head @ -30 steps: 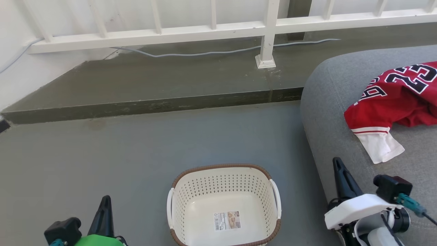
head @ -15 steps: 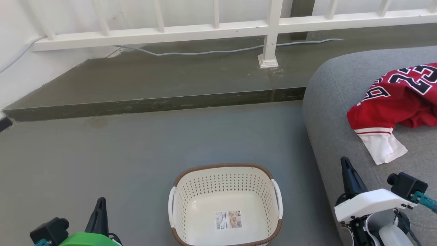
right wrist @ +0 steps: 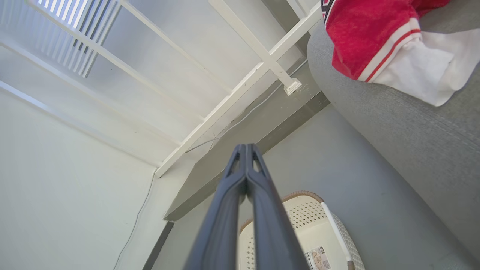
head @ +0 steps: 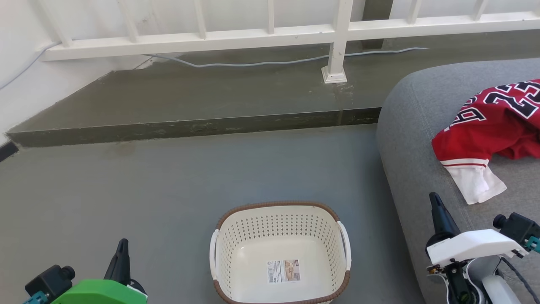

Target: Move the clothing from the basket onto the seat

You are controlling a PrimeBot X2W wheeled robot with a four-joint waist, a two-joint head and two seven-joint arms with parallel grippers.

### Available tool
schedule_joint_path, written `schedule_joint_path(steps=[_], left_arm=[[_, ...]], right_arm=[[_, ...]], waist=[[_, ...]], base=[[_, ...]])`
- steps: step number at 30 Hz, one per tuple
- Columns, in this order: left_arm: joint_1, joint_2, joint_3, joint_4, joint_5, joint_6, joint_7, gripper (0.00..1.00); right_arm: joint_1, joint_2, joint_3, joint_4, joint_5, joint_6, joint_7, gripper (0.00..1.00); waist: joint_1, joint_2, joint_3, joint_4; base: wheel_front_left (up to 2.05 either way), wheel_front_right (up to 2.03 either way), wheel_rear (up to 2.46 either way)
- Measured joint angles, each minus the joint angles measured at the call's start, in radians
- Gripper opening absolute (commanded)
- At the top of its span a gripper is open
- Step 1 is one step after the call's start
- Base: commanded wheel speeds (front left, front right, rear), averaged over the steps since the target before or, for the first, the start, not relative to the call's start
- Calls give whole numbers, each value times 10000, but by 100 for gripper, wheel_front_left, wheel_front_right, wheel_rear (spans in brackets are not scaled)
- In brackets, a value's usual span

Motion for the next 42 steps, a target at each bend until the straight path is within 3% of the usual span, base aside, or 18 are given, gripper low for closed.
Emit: schedule_joint_path(steps=[42], left_arm=[[-1072,-359,1108,782,-4997,-1055,1200,0]], right_arm=[[-751,44,-1373,681,5524,1016,1103,0]], waist=[[0,0,68,268]], base=[[0,0,0]])
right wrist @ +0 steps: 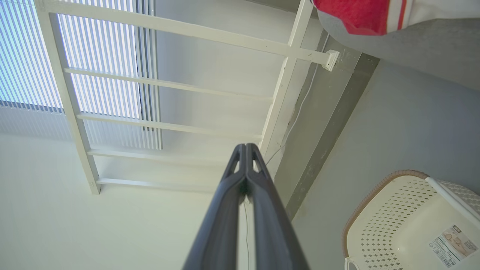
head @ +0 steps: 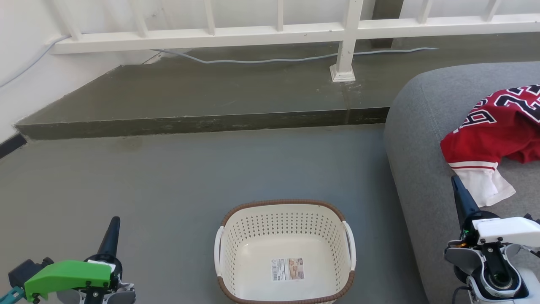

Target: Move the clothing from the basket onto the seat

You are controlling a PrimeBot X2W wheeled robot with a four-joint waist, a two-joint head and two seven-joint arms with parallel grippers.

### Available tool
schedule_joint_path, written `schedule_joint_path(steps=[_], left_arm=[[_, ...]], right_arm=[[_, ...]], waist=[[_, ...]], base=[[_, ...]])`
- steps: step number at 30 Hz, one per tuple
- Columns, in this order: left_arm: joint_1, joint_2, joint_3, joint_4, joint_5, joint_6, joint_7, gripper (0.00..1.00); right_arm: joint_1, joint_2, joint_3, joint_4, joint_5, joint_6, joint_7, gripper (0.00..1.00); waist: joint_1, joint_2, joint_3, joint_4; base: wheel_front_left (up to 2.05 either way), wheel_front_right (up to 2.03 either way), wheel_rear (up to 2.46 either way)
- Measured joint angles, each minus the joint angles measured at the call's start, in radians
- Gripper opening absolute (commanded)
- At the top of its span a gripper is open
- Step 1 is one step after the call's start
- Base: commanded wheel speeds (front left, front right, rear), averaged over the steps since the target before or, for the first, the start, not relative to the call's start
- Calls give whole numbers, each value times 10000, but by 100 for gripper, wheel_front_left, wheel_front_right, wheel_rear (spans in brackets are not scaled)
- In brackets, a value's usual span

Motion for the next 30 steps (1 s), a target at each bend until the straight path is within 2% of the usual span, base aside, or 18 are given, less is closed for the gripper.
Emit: schedule_joint_path(steps=[17,30], left_arm=[[-430,-125,489,343,-2006,-441,514,0],[-457,-146,508,445,-2057,-474,518,0]], right_arm=[[-244,29,-568,274,2230,439,433,0],[-370,33,-591,345,2295,489,449,0]], waist=[[0,0,27,106],[0,0,24,106]], base=[[0,0,0],[0,0,0]])
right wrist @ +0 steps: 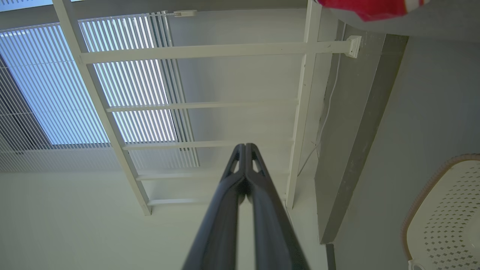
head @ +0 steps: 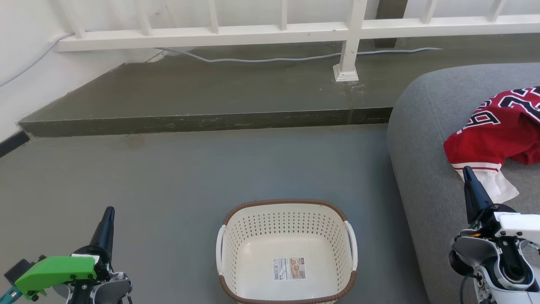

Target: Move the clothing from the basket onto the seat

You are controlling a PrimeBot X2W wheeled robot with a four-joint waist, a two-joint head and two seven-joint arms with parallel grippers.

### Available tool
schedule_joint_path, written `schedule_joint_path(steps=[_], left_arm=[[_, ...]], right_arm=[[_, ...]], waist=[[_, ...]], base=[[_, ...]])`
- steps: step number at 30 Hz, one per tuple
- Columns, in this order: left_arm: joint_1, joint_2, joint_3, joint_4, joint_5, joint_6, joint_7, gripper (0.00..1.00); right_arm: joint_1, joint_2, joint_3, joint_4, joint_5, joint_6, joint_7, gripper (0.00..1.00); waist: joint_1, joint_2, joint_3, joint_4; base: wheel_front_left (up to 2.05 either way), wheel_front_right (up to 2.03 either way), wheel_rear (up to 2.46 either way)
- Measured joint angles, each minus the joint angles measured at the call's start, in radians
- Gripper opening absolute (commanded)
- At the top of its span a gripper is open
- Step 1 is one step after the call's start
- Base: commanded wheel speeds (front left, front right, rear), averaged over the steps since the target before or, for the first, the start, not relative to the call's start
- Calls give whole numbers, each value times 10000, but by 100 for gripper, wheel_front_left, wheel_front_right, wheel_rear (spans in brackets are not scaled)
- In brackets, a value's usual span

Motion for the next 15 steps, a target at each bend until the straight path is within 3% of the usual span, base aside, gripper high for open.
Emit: schedule_joint_path(steps=[15], left_arm=[[-8,-8,4,44,0,-2,2,0]], right_arm=[[-4,2,-12,44,0,0,2,0]], waist=[[0,0,-2,-1]], base=[[0,0,0]])
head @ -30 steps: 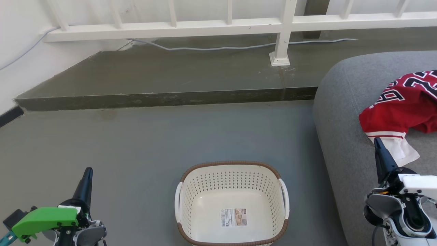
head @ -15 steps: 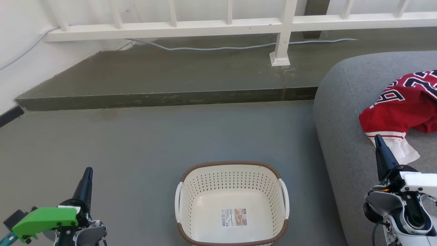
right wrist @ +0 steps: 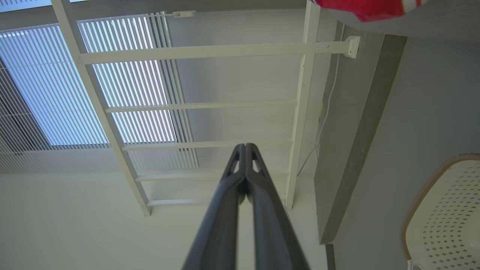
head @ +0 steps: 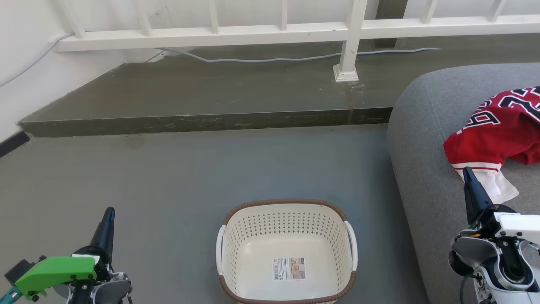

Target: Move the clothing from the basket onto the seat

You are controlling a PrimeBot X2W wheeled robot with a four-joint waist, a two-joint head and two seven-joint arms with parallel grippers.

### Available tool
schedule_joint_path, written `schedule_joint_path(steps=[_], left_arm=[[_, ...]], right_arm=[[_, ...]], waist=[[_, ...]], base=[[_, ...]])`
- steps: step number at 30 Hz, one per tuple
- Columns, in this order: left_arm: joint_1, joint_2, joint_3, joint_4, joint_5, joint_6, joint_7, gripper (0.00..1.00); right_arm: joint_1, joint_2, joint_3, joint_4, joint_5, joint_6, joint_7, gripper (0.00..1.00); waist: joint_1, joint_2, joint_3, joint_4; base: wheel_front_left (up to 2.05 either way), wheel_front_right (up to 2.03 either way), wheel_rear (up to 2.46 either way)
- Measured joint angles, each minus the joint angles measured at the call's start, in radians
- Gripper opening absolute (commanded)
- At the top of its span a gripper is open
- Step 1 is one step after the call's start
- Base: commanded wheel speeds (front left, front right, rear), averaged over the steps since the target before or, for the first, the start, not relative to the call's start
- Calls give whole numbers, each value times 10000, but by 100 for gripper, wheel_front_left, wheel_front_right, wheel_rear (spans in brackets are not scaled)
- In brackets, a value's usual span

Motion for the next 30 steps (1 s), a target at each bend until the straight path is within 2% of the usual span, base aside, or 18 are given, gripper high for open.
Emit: schedule_joint_path(steps=[30], left_arm=[[-93,-8,13,29,0,-12,2,0]], right_arm=[[-9,10,-29,65,-2,4,29,0]], waist=[[0,0,-3,0]], base=[[0,0,0]])
